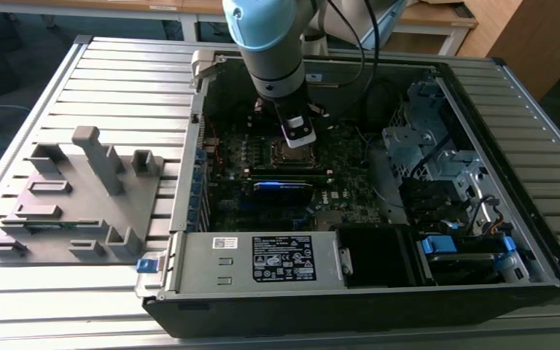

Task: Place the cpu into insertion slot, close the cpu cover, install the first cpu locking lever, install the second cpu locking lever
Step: 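Install the first cpu locking lever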

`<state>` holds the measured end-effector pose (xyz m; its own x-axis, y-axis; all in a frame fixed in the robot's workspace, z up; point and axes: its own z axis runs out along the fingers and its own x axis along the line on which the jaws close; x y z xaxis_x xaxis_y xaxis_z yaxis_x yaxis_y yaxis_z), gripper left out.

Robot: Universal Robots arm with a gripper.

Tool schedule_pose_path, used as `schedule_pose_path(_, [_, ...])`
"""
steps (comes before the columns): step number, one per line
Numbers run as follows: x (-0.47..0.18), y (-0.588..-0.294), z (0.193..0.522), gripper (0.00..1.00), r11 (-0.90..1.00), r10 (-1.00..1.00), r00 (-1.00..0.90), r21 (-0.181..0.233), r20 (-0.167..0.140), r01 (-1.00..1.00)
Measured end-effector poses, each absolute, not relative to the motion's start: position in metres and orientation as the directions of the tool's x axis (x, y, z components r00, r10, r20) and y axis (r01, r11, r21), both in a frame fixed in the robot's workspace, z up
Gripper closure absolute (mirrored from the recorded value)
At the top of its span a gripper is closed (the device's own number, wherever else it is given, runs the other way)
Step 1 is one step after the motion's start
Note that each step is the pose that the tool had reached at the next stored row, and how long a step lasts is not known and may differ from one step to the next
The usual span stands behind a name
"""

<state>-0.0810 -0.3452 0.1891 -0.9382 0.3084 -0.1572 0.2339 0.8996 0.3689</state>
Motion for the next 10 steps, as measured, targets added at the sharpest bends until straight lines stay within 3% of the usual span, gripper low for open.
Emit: schedule_pose_path(10, [-0.081, -0.345, 0.1863, 0.9, 0.9, 0.31, -0.937, 0.367, -0.161, 0.235])
